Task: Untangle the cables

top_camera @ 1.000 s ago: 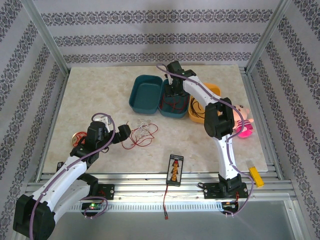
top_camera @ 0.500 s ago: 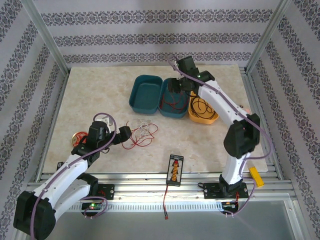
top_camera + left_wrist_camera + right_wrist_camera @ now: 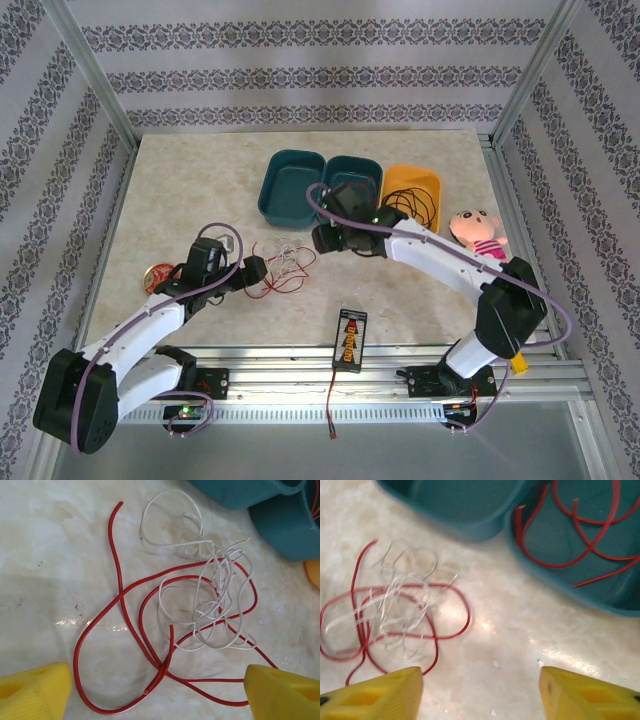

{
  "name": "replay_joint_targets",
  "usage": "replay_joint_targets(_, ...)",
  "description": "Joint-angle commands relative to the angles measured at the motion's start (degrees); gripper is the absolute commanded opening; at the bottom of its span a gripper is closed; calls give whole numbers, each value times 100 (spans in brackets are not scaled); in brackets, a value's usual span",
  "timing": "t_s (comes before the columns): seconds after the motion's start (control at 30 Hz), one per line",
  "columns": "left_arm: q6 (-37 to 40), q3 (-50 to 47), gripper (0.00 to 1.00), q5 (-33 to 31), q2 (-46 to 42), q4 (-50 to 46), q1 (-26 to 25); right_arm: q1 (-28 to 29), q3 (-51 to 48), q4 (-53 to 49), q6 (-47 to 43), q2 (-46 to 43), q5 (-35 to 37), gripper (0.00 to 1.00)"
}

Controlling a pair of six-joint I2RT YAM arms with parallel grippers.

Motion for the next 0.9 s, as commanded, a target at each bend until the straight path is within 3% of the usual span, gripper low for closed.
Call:
replay_joint_targets(0.0, 75, 151, 87, 205, 137, 210, 58, 377, -349, 313, 90, -346, 386, 72)
replay_joint_targets(0.1, -51, 151, 85, 532, 282, 636, 58, 702, -659, 481, -12, -382, 294, 78)
replay_joint_targets(0.3, -182, 347, 83, 805, 782, 1198, 62, 1009, -906, 641, 110, -182, 190, 78)
replay_joint_targets(0.73, -13, 955, 69, 765, 2001, 1466, -169, 1185, -1096, 1313, 1725, 592, -739, 46)
replay_joint_targets(0.87, -41, 1003, 63, 802, 2254, 1615, -196, 1178, -1152, 1715, 1904, 835, -967, 41)
